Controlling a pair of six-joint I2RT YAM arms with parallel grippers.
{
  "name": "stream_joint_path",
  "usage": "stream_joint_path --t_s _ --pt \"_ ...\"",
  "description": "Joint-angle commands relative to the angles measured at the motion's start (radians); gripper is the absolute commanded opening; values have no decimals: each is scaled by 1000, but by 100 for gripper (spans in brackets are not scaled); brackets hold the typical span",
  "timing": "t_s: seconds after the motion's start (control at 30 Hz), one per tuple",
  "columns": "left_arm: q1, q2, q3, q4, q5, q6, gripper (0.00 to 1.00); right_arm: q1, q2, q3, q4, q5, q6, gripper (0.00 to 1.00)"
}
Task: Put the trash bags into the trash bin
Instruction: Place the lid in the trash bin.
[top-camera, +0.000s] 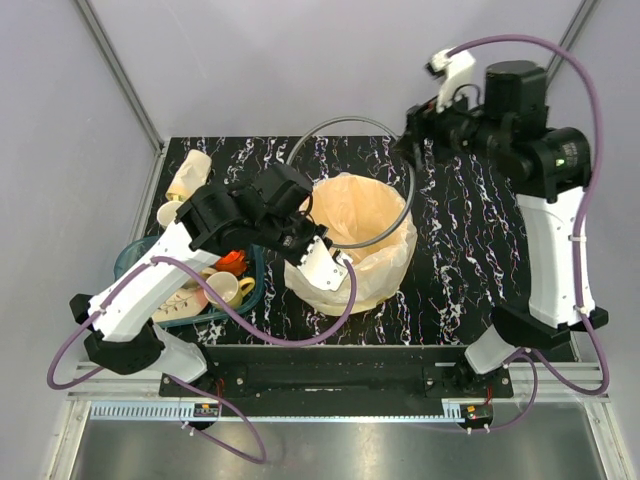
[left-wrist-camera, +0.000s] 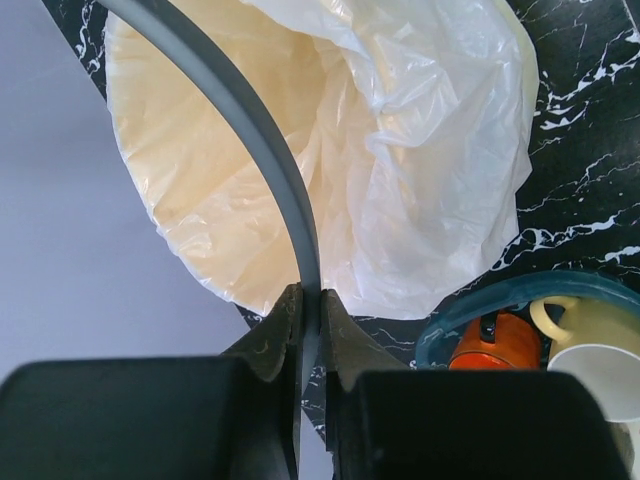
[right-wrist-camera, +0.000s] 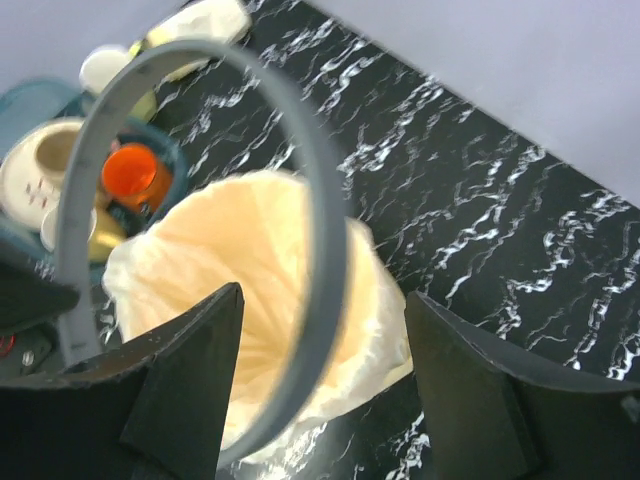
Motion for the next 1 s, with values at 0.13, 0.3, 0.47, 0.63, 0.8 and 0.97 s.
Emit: stream_joint_path --t_s 0.13,0.3,0.47,0.63,0.8,0.97 --pt "-28 -11 56 -180 -65 23 0 192 10 -26 -87 325 -111 63" --pt "-32 -18 53 -180 -63 26 0 203 16 -55 -59 424 -154 41" --pt "-32 -27 23 -99 -94 -20 16 207 16 -64 -45 440 -166 0" --pt "-6 -178 -66 199 -21 -127 63 204 24 -69 -48 457 -177 0" --pt "141 -341 -127 422 353 -427 80 146 60 -79 -94 376 -180 0" --pt "173 -491 -315 769 359 -650 87 138 109 -114 -122 267 -180 0"
